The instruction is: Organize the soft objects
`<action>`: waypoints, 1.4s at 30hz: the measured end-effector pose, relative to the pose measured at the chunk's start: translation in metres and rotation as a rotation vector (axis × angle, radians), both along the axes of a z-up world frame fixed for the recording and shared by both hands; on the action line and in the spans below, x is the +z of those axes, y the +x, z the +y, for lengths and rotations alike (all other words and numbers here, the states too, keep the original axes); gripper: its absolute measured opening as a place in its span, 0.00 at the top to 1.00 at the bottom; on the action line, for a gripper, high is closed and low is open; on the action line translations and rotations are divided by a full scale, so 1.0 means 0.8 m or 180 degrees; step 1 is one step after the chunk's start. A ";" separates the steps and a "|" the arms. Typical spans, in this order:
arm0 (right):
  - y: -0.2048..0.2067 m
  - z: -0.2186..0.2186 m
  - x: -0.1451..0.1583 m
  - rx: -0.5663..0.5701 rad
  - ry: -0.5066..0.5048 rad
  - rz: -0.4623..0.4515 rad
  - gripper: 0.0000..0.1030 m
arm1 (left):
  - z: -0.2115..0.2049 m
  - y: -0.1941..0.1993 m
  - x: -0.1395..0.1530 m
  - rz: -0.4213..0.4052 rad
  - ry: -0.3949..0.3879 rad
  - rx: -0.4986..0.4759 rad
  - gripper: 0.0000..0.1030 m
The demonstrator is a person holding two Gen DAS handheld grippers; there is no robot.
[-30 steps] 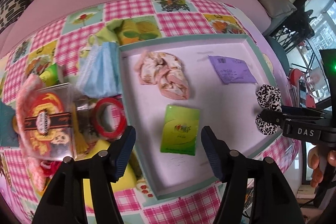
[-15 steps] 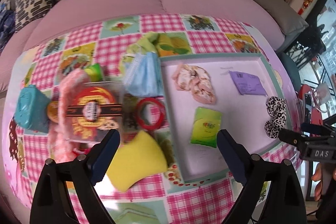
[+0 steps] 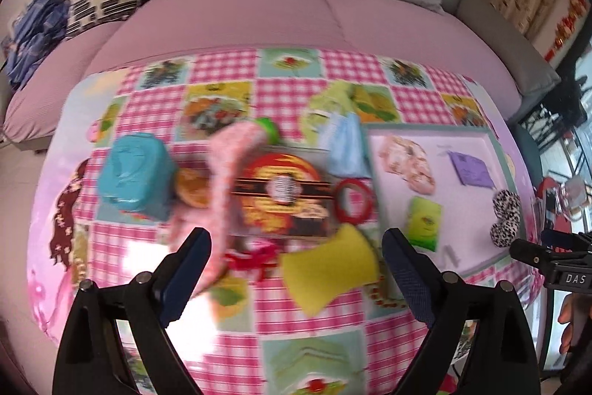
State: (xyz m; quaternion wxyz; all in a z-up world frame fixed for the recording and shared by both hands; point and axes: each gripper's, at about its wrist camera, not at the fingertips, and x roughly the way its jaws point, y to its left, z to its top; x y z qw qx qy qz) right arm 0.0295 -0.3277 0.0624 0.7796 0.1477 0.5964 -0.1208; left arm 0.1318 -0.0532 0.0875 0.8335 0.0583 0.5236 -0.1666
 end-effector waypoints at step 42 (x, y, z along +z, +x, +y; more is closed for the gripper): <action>0.087 0.229 -0.107 0.0817 0.0384 0.0447 0.02 | 0.136 0.026 -0.132 0.0642 0.0225 0.0346 0.09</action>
